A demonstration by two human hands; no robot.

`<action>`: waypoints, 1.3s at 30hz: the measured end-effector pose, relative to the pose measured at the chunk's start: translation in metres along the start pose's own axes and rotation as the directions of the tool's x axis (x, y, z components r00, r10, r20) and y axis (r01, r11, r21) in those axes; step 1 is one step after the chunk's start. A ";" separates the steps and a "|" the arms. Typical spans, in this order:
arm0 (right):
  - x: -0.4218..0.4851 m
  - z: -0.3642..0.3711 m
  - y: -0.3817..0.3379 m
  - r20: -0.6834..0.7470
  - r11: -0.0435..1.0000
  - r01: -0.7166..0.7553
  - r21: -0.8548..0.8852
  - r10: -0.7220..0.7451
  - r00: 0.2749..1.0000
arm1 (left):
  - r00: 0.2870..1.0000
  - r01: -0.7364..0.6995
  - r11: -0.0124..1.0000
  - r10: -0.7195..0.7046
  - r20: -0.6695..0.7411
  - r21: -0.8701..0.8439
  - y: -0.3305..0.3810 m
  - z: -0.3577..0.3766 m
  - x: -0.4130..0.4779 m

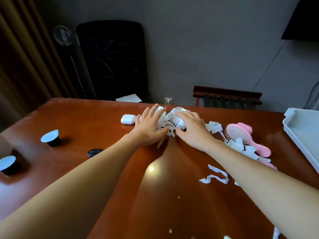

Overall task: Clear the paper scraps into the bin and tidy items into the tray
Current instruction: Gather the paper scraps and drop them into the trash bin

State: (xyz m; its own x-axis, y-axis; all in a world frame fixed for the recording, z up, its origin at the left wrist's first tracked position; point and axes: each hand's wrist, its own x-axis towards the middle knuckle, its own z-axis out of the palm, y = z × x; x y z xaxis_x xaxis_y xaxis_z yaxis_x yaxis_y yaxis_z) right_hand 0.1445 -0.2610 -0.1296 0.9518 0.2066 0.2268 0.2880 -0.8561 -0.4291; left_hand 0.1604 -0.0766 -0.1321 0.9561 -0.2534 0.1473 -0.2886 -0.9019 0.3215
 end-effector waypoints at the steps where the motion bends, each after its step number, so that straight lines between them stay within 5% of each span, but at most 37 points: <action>1: 0.001 0.001 0.002 -0.013 1.000 0.003 0.007 -0.003 1.000 | 1.000 0.003 1.000 -0.003 0.014 0.017 -0.001 0.003 0.006; 12: -0.007 -0.004 0.004 -0.062 0.993 0.088 -0.083 -0.093 0.994 | 1.000 -0.007 1.000 0.008 -0.007 0.030 -0.006 0.014 -0.008; 25: -0.018 -0.021 0.002 -0.089 0.999 -0.030 -0.034 0.026 0.996 | 0.999 0.033 0.999 -0.033 -0.013 0.013 0.008 0.006 -0.035; 39: -0.038 -0.032 0.034 0.146 0.982 -0.172 -0.073 0.181 0.973 | 0.991 0.027 1.000 -0.028 0.133 0.008 0.011 0.015 -0.032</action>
State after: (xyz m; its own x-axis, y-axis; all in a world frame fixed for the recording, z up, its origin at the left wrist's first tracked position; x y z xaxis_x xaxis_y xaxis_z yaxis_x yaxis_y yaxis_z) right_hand 0.1150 -0.3128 -0.1244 0.9932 0.1153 0.0150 0.1117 -0.9112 -0.3966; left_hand 0.1269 -0.0838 -0.1475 0.9620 -0.2728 0.0124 -0.2625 -0.9112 0.3174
